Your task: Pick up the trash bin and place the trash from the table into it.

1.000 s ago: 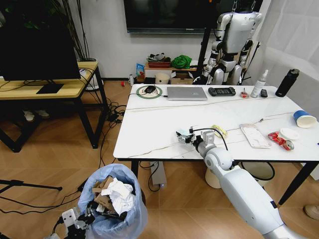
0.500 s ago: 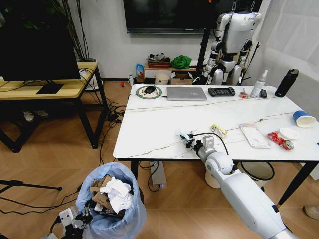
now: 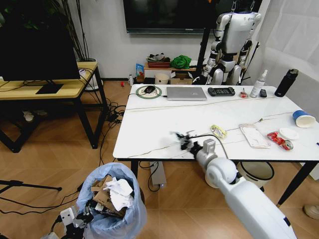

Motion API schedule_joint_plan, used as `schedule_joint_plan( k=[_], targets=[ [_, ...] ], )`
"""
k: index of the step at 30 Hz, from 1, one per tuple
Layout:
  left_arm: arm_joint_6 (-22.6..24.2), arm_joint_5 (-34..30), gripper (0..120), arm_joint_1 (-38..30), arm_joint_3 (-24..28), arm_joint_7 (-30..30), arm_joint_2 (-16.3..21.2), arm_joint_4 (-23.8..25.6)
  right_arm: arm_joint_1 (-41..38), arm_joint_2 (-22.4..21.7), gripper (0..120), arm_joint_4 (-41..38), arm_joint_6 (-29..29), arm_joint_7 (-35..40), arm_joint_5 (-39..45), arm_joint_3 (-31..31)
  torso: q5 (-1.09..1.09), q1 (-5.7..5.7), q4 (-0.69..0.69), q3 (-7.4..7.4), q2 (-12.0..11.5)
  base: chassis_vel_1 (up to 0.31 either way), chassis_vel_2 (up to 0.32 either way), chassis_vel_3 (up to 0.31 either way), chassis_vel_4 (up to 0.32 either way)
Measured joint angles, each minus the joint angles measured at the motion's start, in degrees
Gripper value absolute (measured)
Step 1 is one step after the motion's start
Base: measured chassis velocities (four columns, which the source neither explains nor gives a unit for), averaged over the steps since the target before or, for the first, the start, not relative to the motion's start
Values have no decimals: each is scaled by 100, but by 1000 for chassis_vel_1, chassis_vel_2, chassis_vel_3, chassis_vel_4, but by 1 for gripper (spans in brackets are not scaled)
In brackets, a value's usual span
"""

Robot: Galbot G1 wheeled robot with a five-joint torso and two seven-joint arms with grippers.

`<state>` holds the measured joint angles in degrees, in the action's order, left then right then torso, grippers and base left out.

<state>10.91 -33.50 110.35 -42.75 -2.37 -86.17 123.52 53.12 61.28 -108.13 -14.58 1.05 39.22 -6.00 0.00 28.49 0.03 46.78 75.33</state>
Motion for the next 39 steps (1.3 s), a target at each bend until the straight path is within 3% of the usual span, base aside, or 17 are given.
schedule_joint_plan(
  k=[5,12,20,39],
  targets=[
    [14,12,0,47,-33,-19,-39,55,-26,-120,0,-704,231,4,175,-1234,0,0,0,0,0,0,0,0,0],
    [48,88,0,59,18,-55,-103,116,-265,-135,0,-930,271,96,184,-2414,-2,0,-1,0,0,0,0,0,0],
    [88,101,0,26,57,-108,-145,149,-270,-6,0,-675,337,116,-16,-2885,-1,0,-1,1,-1,0,0,0,0],
    [129,26,0,-10,74,-165,-87,76,-62,-70,72,-688,234,98,-174,-2613,0,0,-1,1,-1,0,0,0,0]
  ],
)
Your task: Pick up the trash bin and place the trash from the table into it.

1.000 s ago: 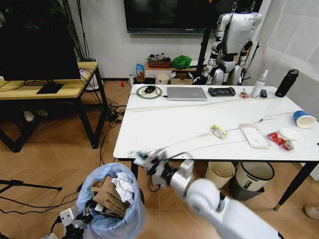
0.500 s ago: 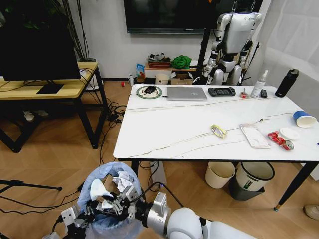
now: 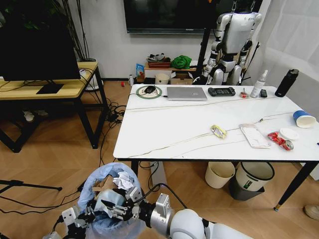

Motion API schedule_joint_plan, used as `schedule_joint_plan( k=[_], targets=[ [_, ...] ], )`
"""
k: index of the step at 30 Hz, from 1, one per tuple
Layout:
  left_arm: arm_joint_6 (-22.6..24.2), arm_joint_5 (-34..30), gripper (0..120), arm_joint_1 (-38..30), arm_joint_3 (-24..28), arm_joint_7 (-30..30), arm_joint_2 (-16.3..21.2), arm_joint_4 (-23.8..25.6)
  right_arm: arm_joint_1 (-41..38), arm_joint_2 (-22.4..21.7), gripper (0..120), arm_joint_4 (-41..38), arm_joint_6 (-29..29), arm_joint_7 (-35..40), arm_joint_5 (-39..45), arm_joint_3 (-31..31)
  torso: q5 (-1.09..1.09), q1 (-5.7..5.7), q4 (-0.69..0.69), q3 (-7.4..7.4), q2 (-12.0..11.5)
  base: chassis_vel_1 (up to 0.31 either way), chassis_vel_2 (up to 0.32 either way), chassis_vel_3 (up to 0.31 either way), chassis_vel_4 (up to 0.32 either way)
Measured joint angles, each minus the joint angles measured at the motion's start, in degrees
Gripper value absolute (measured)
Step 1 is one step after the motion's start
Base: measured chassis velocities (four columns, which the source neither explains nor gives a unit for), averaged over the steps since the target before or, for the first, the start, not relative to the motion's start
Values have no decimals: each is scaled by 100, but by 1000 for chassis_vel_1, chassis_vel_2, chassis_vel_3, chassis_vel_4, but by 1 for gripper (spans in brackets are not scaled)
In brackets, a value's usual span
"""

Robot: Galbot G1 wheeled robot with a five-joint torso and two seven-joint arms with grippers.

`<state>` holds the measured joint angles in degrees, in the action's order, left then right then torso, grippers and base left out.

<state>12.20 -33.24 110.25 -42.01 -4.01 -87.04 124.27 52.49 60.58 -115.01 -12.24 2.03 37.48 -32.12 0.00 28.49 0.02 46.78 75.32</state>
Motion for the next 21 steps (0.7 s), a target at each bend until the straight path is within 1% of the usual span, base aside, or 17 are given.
schedule_joint_plan(
  k=[1,4,6,7,8,10,14,15,16,17,19,20,21],
  targets=[
    [0,0,0,0,0,0,0,0,0,0,72,0,0,0,0,0,0,0,0,0,0,0,0,0,0],
    [0,36,0,-6,8,1,28,-65,-13,1,84,-48,184,107,10,265,1,0,0,0,0,0,0,0,0],
    [-8,51,0,-15,13,4,65,-103,46,-55,93,-54,291,249,116,609,0,0,2,0,0,0,0,0,0],
    [-16,54,0,-15,15,9,83,-108,115,-101,96,-61,310,278,161,801,1,0,1,0,0,0,0,0,0],
    [-16,54,0,-15,15,9,83,-108,115,-101,96,-61,310,278,161,801,1,0,1,0,0,0,0,0,0],
    [-40,55,0,-23,18,29,146,-117,366,-251,99,-66,330,317,208,1465,1,0,0,0,0,0,0,0,0],
    [-58,33,0,-54,36,65,250,-171,785,-376,100,45,237,338,140,2680,2,0,-1,0,0,0,0,0,0],
    [-58,33,0,-54,36,65,250,-171,785,-376,100,45,237,338,140,2680,2,0,-1,0,0,0,0,0,0],
    [-67,29,0,-74,57,76,284,-191,897,-389,100,133,133,354,64,3142,1,0,-1,0,0,0,0,0,0],
    [-70,26,0,-83,72,81,295,-198,930,-390,100,172,80,365,24,3331,3,0,-1,0,0,0,0,0,0],
    [-77,17,0,-119,149,91,334,-236,984,-385,100,366,-205,442,-124,4040,1,0,-1,0,0,0,0,0,0],
    [-79,17,0,-132,172,92,340,-247,976,-373,100,437,-322,489,-155,4241,1,0,-1,0,0,0,0,0,0],
    [-79,17,0,-132,172,92,340,-247,976,-373,100,437,-322,489,-155,4241,1,0,-1,0,0,0,0,0,0]
  ],
)
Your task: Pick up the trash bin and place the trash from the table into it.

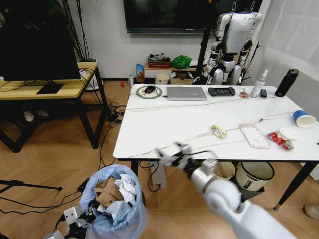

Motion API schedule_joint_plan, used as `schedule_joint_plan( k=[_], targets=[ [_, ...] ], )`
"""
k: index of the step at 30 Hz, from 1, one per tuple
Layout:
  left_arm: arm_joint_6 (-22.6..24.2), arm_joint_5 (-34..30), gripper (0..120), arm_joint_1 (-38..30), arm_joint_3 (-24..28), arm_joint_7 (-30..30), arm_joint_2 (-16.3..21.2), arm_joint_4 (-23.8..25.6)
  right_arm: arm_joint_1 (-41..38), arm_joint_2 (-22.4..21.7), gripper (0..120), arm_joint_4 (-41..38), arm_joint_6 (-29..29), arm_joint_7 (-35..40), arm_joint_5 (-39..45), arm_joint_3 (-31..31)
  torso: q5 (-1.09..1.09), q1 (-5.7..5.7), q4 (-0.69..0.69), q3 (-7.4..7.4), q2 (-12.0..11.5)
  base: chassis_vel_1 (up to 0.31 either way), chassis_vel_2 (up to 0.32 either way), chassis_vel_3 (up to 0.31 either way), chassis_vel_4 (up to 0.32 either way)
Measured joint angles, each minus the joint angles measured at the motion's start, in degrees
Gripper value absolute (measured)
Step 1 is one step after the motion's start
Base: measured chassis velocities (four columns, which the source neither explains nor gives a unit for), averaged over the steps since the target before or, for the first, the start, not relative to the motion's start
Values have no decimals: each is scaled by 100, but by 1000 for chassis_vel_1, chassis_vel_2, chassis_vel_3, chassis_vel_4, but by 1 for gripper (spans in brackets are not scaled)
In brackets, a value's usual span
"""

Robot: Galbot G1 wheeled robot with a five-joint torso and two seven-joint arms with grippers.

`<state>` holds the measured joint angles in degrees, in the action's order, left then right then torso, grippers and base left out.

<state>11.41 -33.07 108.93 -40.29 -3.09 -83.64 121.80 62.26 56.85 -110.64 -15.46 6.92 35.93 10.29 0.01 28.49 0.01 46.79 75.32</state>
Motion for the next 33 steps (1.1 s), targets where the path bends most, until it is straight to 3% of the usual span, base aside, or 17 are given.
schedule_joint_plan(
  k=[6,13,22,33],
  targets=[
    [-22,-8,0,-32,84,27,18,-25,-425,130,100,794,-481,241,56,876,2,0,2,0,0,0,0,0,0],
    [-44,-44,0,35,2,43,5,72,-932,227,100,1983,-501,110,93,995,3,0,1,0,0,0,0,0,0],
    [-59,-59,0,98,-96,51,-33,164,-1262,297,99,2781,-370,-86,118,927,0,0,1,0,0,0,0,0,0],
    [-60,2,0,108,-78,48,-97,181,-1346,321,56,3032,-241,-193,108,833,-1,0,1,-1,0,0,0,0,0]
  ],
)
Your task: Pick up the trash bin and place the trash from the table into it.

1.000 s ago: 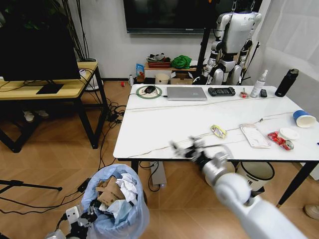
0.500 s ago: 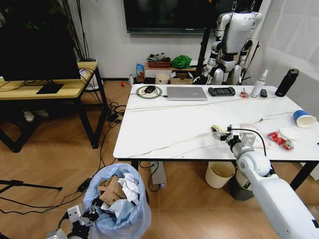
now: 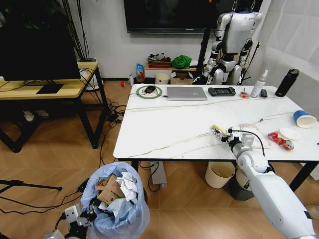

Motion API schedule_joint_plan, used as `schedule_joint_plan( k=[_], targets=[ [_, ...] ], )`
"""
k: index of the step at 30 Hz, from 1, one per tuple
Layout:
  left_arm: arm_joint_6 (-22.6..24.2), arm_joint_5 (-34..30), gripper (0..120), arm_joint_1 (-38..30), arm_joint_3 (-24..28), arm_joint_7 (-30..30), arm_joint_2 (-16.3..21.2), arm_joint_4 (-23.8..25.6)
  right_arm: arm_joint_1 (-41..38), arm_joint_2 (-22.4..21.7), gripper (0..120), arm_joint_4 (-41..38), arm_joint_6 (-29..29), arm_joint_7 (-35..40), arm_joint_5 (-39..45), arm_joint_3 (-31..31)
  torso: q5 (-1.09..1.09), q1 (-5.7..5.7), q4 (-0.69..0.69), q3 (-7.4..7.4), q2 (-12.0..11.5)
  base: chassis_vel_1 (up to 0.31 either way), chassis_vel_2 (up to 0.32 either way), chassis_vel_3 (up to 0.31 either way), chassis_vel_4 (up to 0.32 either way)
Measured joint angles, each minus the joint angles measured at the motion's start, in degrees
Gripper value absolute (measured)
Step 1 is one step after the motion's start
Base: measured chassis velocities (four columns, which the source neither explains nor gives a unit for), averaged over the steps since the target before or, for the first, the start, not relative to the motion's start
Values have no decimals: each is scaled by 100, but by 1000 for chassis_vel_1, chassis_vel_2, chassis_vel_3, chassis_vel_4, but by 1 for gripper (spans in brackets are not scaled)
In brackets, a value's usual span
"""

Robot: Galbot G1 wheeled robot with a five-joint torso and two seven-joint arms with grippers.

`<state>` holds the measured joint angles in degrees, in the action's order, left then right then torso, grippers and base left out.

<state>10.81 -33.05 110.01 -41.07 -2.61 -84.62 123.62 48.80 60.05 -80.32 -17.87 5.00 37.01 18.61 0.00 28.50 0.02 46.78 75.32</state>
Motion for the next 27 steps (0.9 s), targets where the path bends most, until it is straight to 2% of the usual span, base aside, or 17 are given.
schedule_joint_plan(
  k=[2,7,9,14,18,19,22,27],
  targets=[
    [0,0,0,4,-2,0,-1,0,1,5,52,11,7,-6,-9,-8,0,0,0,0,0,0,0,0,0],
    [0,0,0,19,-19,-3,-7,19,-2,26,31,38,25,-23,-41,-48,0,0,0,0,1,0,0,0,0],
    [0,0,0,21,-22,-3,-10,21,-2,26,28,37,26,-30,-41,-50,0,0,0,0,1,0,0,0,0],
    [0,3,0,24,-24,-5,-13,22,136,-33,6,-251,33,-64,41,11,1,0,0,0,1,0,0,0,0],
    [0,9,0,25,-16,-6,-13,23,243,-87,1,-580,42,-86,199,29,1,0,-1,0,1,0,0,0,0],
    [0,22,0,25,4,-8,-13,22,341,-143,0,-992,84,-129,306,-9,0,0,-2,0,1,0,0,0,0],
    [0,33,0,23,22,-12,-16,22,400,-189,0,-1322,134,-168,392,-106,-2,0,-2,0,1,0,0,0,0],
    [7,69,0,25,64,-27,-52,54,573,-356,0,-2589,346,-297,730,-893,-1,0,1,0,1,0,0,0,0]
  ],
)
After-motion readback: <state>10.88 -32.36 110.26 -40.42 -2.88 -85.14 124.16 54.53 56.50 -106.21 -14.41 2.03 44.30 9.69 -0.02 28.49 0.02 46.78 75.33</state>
